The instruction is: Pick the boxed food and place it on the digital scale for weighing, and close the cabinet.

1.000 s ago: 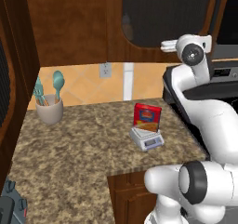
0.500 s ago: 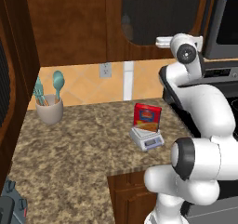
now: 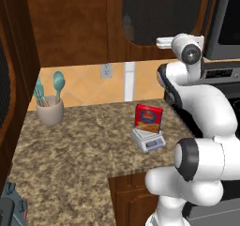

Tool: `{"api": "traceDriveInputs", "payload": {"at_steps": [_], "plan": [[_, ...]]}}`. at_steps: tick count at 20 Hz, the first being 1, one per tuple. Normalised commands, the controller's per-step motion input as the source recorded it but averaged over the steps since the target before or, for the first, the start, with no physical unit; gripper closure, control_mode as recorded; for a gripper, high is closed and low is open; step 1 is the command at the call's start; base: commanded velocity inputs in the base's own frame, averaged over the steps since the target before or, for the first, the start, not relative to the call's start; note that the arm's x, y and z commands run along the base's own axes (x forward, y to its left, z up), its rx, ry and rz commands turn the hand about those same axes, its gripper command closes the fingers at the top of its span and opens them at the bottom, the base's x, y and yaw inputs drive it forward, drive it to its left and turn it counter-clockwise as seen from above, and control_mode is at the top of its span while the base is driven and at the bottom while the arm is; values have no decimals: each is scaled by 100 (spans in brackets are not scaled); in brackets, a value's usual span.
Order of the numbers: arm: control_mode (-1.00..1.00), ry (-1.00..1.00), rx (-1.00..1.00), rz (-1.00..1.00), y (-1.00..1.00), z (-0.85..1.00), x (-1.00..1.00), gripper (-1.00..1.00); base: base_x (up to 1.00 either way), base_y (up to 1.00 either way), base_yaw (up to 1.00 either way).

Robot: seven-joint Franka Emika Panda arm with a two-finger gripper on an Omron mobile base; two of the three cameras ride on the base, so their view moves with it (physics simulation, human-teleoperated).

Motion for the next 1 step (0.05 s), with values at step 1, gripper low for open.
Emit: {"api": "traceDriveInputs", "payload": {"at_steps": [1], "plan": [[-100, 4, 7, 13, -1, -4, 100, -100, 0, 0, 0]]}}
